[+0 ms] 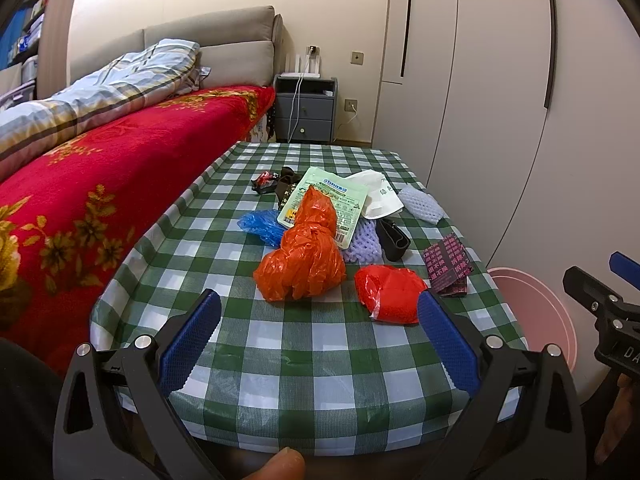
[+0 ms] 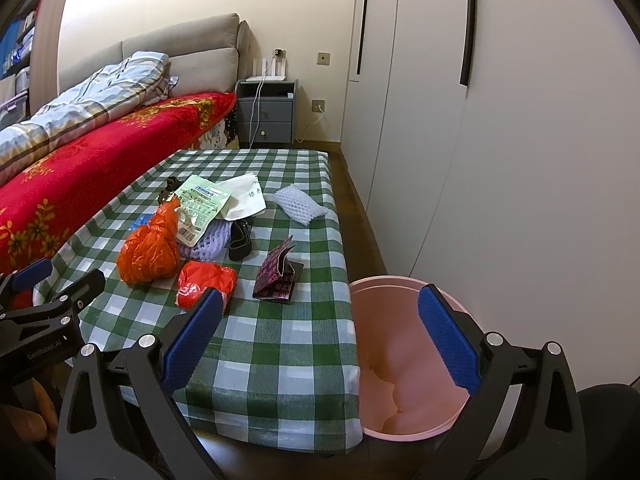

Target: Collect trash

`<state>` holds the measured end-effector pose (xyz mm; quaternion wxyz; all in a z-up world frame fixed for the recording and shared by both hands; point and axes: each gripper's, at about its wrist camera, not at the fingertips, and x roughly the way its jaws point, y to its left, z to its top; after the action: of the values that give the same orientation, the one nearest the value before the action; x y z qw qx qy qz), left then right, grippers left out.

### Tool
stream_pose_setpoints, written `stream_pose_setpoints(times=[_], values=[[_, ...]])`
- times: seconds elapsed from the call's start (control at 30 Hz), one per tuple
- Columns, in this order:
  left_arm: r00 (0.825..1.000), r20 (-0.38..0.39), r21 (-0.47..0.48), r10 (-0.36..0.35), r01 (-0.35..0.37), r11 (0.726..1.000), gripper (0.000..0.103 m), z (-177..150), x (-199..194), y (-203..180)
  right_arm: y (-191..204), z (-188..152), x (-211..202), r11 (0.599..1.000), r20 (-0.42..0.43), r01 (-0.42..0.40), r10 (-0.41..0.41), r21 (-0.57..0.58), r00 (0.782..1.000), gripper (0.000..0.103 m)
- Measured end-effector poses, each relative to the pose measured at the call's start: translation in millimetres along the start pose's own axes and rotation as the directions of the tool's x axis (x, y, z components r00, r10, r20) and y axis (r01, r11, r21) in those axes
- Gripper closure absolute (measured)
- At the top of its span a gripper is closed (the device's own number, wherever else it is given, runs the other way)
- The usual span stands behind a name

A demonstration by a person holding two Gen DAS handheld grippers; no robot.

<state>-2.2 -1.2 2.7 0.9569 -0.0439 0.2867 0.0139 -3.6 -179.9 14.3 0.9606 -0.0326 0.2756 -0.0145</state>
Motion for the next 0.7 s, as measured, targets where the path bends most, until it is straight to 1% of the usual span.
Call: stream_pose_setpoints(times=[0.7], values=[[1.0, 0.002, -0.003, 0.0, 0.0, 1.0, 0.008, 2.8, -1.4, -0.3, 0.6, -0.8, -2.1, 1.0, 0.007, 0.002, -0.002, -0.001, 1.0, 0.007]])
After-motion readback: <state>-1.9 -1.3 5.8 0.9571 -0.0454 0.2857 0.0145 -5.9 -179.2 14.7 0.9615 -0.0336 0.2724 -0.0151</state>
